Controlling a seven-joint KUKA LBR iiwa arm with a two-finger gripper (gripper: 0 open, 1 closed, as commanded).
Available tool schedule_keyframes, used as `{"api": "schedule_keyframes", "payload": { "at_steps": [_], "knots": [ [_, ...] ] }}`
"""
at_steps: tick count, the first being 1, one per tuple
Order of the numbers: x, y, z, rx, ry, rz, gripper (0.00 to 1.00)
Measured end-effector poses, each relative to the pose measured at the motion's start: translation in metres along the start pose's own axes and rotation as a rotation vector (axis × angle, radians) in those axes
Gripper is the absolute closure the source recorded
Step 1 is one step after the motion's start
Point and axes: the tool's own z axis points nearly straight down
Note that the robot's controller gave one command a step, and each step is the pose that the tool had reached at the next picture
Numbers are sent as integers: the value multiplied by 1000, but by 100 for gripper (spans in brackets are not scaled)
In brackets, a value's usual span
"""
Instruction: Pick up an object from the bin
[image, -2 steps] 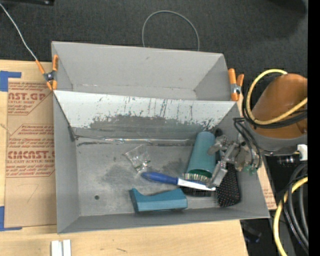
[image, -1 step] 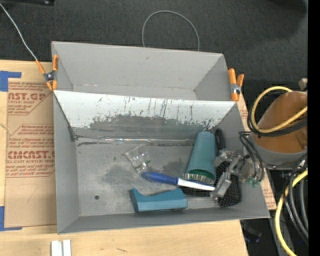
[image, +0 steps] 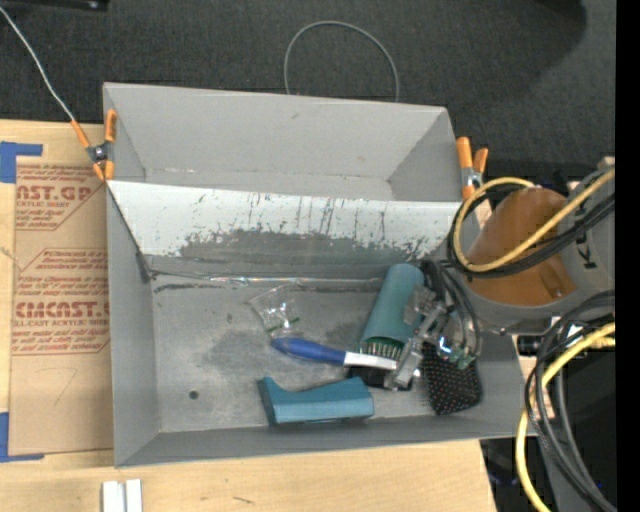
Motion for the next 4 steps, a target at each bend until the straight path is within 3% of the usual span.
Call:
{"api": "schedule_keyframes", "payload": {
  "at_steps": [1, 2, 3, 4],
  "knots": [
    [-3, -10, -3, -3, -13, -24, 0],
    [11, 73, 44, -6, -12, -170, 0],
    [13, 70, 45, -1, 0, -166, 100],
    [10, 70, 44, -3, -12, -164, 0]
  ]
}}
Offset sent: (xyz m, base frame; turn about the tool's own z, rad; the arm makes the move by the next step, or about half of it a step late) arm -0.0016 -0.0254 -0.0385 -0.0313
